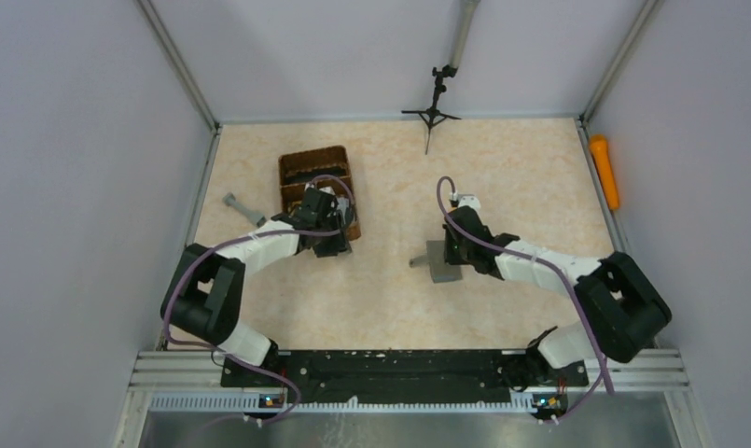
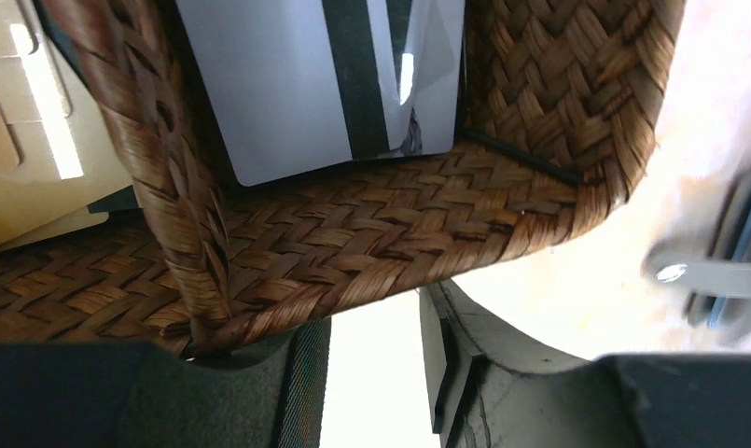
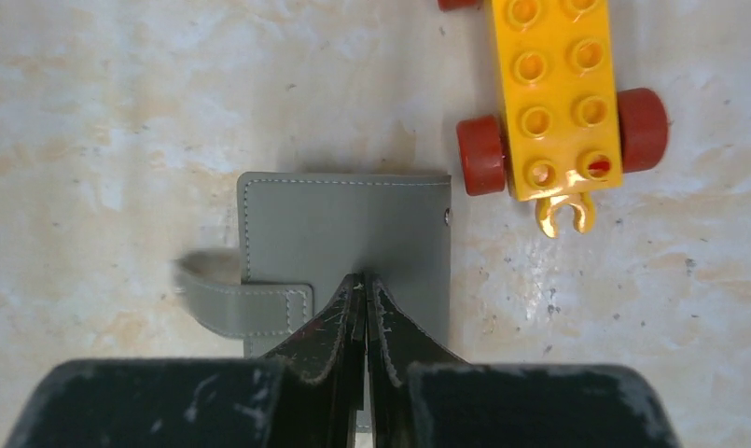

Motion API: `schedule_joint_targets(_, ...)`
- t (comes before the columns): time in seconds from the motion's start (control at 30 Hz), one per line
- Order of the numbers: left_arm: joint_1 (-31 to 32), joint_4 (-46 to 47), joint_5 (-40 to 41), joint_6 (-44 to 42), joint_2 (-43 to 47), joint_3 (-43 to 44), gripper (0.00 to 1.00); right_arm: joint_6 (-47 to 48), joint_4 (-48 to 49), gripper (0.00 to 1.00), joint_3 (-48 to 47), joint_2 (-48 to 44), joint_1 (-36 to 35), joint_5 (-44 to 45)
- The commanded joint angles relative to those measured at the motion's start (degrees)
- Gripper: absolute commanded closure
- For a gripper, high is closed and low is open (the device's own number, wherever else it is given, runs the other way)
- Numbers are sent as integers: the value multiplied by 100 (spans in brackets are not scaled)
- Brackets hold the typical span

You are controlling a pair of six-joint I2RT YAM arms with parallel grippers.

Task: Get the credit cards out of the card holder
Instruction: Move the storage box to the center of the board, then reset both arms

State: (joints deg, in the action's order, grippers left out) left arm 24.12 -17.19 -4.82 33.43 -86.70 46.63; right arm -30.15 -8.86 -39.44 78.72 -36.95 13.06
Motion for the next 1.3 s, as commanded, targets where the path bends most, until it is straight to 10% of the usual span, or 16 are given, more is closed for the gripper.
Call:
schedule_joint_targets(0.0,-353,74,357,-202,-527,462,57,98,211,96,-212,804,56,-22)
schedule_joint_targets(0.27,-481,-149,195,-302,-1202,1655,56,159,77,95,-389,566,105,-75)
schedule_joint_targets(0.5,-478,-297,815,-483,563,1055,45,408,-211,92,-397,-979,172,637)
schedule_joint_targets(0.73,-492,143,1856,-764,3170,-328,1,641,-171,87,-8,-2300,467,2157)
schedule_joint_targets(0.87,-513,422,3125,-1220,4003,-895,1,926,596,39,548,-2693,512,2975)
schedule_joint_targets(1.0,-562,1893,3604,-1961,4371,-1793,1,1385,2179,12,1453,-3028,513,3365)
schedule_joint_targets(1.27,-1103,4761,3867,-3005,3987,-3150,1,2492,3426,8,1665,-3045,513,3391)
